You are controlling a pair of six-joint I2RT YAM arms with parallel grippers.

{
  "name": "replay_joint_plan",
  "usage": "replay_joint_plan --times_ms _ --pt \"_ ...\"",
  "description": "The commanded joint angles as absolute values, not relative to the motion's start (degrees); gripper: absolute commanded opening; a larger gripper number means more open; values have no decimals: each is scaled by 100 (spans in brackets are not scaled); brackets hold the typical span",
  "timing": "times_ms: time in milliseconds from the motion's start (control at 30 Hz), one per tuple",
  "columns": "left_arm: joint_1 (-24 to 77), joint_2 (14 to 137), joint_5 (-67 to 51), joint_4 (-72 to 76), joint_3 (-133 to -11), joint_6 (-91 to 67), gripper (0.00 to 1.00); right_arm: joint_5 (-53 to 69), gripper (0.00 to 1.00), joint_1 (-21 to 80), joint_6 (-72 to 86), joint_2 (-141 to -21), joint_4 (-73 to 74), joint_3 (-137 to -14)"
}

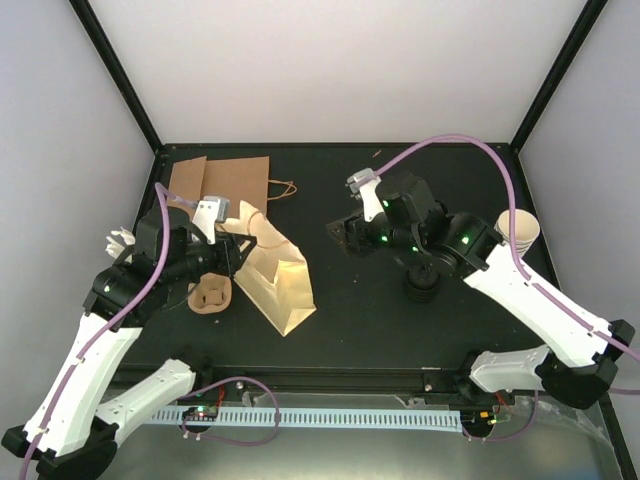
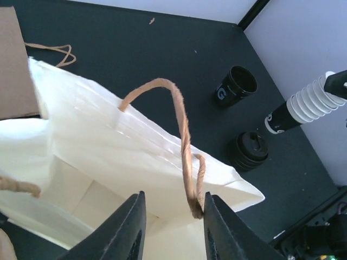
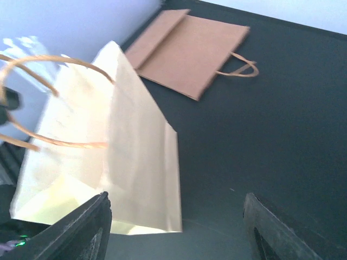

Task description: Pack the takeout coffee

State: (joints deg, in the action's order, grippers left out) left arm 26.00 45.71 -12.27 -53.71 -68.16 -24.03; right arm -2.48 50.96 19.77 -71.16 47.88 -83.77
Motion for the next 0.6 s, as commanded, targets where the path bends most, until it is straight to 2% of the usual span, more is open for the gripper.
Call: replay_joint_plan --times_ms 0,167,267,567 --pt "2606 4509 -1266 -5362 -6798 -2397 29 897 69 5109 1846 -7526 4465 -8876" --pt "2607 4461 -1373 -5240 -6680 -2407 20 849 68 5532 1430 -8151 4319 -9333" --pt "2602 4439 -1478 -5124 -6622 -2425 16 1064 62 5721 1011 -8365 3987 -9362" --pt "2607 4430 -1623 -5000 -6609 -2419 16 917 58 6066 -6 -8808 3344 -9255"
